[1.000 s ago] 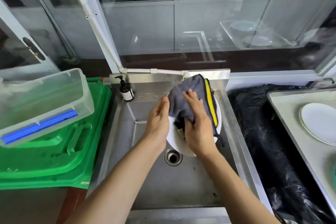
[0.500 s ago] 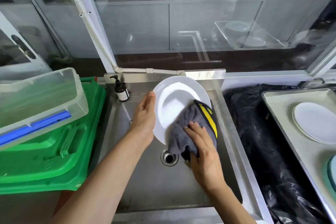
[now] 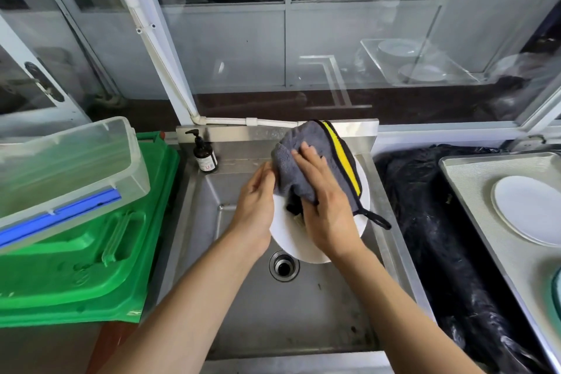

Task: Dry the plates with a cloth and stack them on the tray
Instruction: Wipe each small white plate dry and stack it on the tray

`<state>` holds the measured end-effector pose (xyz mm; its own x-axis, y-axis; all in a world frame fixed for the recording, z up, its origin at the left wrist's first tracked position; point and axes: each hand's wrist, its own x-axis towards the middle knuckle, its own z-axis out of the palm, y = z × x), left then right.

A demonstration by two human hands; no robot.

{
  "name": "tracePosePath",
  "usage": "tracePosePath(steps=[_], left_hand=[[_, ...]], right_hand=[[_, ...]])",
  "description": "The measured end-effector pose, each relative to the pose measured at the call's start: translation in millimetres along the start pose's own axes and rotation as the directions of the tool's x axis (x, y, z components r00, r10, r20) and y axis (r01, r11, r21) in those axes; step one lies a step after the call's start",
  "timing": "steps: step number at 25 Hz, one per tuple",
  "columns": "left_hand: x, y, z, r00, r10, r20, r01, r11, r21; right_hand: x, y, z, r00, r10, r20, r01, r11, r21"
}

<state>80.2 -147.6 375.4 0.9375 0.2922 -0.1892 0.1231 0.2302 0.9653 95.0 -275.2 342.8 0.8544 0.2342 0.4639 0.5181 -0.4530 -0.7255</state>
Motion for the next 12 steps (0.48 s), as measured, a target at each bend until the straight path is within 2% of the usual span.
tracePosePath(steps=[3,6,8,12], left_hand=[[9.0,11.3,-5.3,0.992,-0.072,-0.107,0.063,0.994,-0.086],[15.6,12.7,-16.3,0.986,-0.053,-0.158,0.049,0.998,-0.03],[11.6,6.5,-17.6,0.988,-0.079,-0.132,0.08,0.997,0.002],[-0.4,1.0,-10.4,0.992,-0.123,-0.042,0.121,0.991,-0.049]], right_hand=[[-33.7,-5.3,8.4,0.995,-0.019,0.095,0.017,0.999,0.028],[-72.8,-2.5,11.8,0.981,-0.049,0.187,0.047,0.999,0.016],[-67.5,-2.7,12.3,0.981,-0.04,0.19,0.038,0.999,0.013],[-16.7,-12.9,10.5,0.994,0.012,0.106,-0.013,1.0,0.016]])
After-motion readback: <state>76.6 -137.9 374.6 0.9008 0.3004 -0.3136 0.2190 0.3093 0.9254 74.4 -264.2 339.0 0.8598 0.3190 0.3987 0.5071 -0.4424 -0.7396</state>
